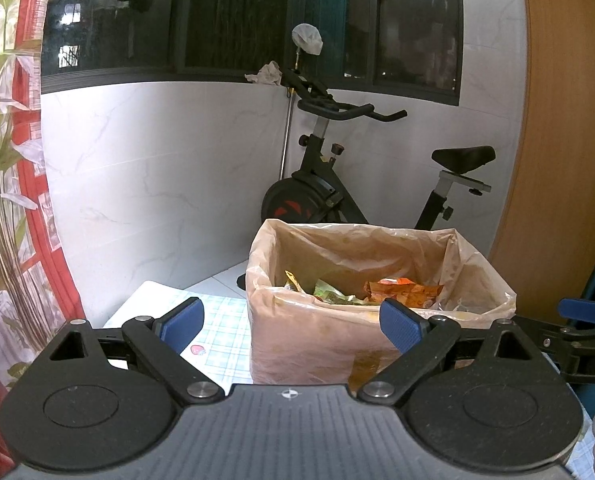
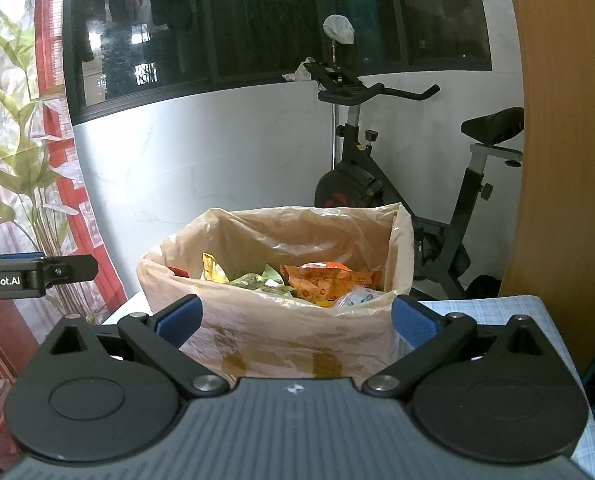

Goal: Organize snacks

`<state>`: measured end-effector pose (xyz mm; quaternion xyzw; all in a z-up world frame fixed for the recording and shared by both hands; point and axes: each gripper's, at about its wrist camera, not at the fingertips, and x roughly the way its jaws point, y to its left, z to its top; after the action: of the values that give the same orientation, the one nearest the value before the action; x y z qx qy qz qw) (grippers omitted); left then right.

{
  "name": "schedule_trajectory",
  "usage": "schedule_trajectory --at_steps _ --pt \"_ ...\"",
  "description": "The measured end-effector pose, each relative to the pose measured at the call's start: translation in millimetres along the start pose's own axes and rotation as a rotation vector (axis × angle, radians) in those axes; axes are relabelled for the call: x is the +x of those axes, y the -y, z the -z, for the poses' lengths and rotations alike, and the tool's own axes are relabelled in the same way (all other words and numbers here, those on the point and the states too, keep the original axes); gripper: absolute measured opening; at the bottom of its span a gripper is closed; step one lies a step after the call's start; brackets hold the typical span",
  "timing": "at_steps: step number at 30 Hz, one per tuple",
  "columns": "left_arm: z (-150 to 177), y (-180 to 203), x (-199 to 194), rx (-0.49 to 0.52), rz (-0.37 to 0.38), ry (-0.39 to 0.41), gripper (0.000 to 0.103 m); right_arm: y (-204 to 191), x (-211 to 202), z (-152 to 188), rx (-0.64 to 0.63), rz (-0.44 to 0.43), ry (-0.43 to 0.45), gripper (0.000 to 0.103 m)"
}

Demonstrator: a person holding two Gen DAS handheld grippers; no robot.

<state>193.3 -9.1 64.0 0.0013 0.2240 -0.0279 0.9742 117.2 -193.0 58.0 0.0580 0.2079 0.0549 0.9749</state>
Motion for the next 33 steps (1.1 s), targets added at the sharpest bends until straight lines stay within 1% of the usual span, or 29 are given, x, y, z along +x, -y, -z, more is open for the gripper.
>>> schedule_trajectory --at_steps 25,33 --pt "-3.4 -4.4 -2.0 -0.019 0.000 -0.004 0.096 -4.3 -1.3 -0.6 -0.003 -0.001 0.002 0.103" --pt "-3.6 -4.0 -1.8 -0.025 0.016 -0.001 0.096 -2.6 -2.0 -2.4 0.000 0.005 0.008 0.103"
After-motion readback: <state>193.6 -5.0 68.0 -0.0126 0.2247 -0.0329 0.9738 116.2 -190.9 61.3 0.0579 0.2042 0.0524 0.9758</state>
